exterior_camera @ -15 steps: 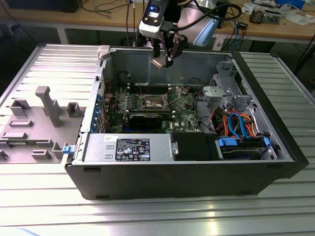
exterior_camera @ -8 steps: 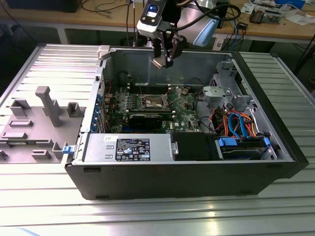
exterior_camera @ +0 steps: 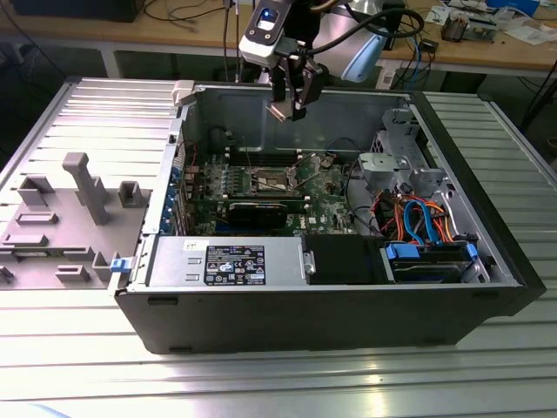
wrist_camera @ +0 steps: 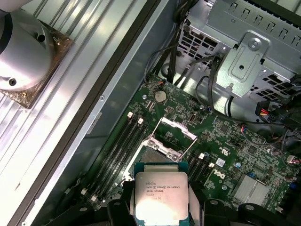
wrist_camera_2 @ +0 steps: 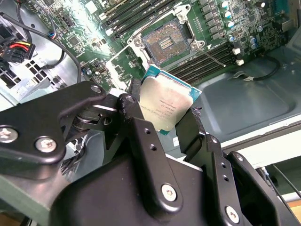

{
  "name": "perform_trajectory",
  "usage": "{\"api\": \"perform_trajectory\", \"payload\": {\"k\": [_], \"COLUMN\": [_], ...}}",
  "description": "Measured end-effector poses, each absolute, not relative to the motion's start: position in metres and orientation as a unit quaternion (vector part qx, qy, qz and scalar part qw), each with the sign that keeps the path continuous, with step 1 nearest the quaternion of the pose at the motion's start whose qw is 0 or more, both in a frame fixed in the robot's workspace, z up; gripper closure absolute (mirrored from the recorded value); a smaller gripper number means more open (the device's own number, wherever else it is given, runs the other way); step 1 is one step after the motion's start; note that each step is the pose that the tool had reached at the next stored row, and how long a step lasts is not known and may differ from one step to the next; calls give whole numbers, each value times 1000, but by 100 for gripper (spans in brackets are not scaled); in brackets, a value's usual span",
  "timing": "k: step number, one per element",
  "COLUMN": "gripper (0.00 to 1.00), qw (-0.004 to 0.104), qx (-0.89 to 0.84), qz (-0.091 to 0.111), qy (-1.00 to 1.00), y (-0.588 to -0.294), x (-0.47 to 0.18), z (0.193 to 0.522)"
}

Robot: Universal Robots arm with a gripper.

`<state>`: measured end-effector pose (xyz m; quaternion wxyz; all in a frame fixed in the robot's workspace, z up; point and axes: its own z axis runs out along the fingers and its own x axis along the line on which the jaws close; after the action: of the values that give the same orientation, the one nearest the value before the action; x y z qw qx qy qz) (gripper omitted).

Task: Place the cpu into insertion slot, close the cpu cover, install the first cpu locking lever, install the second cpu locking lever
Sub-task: 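Place the cpu into insertion slot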

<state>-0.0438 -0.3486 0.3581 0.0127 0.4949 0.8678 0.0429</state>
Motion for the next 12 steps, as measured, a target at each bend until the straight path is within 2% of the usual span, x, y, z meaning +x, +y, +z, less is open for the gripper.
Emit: {"api": "perform_trajectory", "payload": {"k": [12], "gripper": [46], "qw": [13], "qx": [498], "qz": [43], "qy": [866], "y": [-349], "x": [-44], "z": [356]}}
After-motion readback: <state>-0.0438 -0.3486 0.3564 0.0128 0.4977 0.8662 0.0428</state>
